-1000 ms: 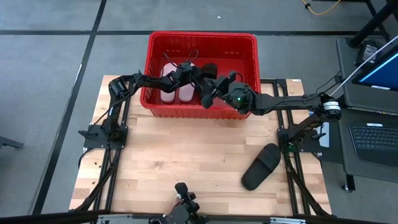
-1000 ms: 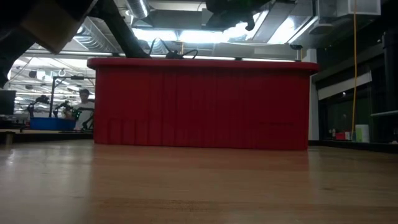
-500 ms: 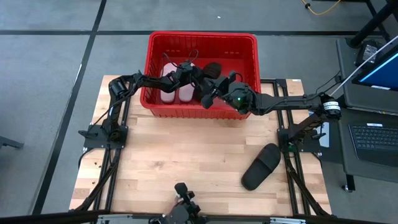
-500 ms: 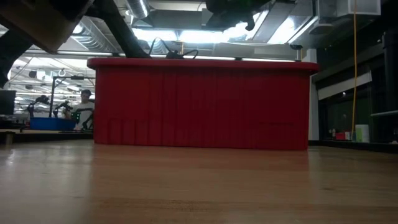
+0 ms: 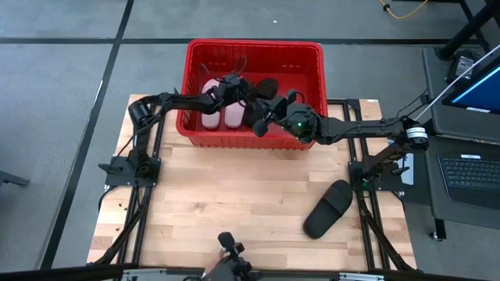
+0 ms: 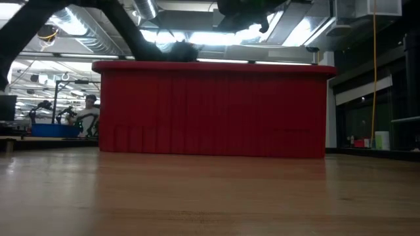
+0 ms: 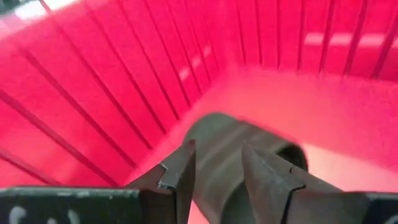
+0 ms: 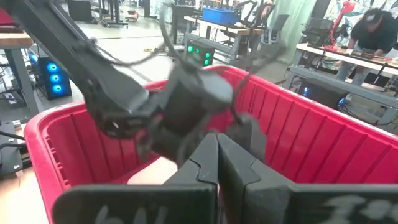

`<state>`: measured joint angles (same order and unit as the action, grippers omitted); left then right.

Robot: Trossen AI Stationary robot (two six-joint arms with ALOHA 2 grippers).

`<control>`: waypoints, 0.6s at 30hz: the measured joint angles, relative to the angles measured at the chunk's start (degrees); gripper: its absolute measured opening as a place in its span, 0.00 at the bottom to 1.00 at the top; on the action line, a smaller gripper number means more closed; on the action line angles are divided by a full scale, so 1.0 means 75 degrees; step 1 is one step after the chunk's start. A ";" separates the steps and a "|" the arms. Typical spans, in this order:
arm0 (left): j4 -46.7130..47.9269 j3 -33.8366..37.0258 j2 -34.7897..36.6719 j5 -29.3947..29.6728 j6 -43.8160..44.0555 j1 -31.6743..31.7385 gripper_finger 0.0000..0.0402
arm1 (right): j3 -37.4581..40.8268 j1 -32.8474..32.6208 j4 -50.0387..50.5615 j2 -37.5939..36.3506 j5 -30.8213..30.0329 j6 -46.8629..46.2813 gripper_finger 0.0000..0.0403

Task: Pick and place slides into bin
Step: Put the black slide into the red bin

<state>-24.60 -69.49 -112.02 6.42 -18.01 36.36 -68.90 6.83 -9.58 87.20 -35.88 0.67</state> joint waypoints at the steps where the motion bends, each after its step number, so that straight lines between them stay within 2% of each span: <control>1: 0.0056 0.0000 0.0159 -0.0003 -0.0092 -0.0018 0.31 | 0.0000 0.0000 -0.0002 0.0000 0.0000 0.0000 0.01; 7: 0.0288 0.0000 0.1351 -0.0020 -0.0185 -0.0102 0.25 | 0.0000 0.0000 -0.0014 0.0001 0.0000 0.0358 0.01; 13: 0.1075 0.0000 0.2773 -0.0392 -0.0279 -0.0131 0.07 | 0.0000 0.0003 -0.0041 0.0003 0.0031 0.0413 0.01; 15: 0.1483 0.0000 0.3193 -0.0658 -0.0274 -0.0158 0.02 | 0.0000 0.0003 -0.0042 0.0003 0.0319 0.0558 0.01; 18: 0.2065 0.0000 0.3704 -0.1195 -0.0225 -0.0221 0.01 | 0.0000 0.0004 -0.0044 0.0003 0.0831 0.0736 0.01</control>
<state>-9.11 -69.49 -84.24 -2.55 -19.70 34.70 -68.90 6.86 -9.92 87.22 -29.64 6.18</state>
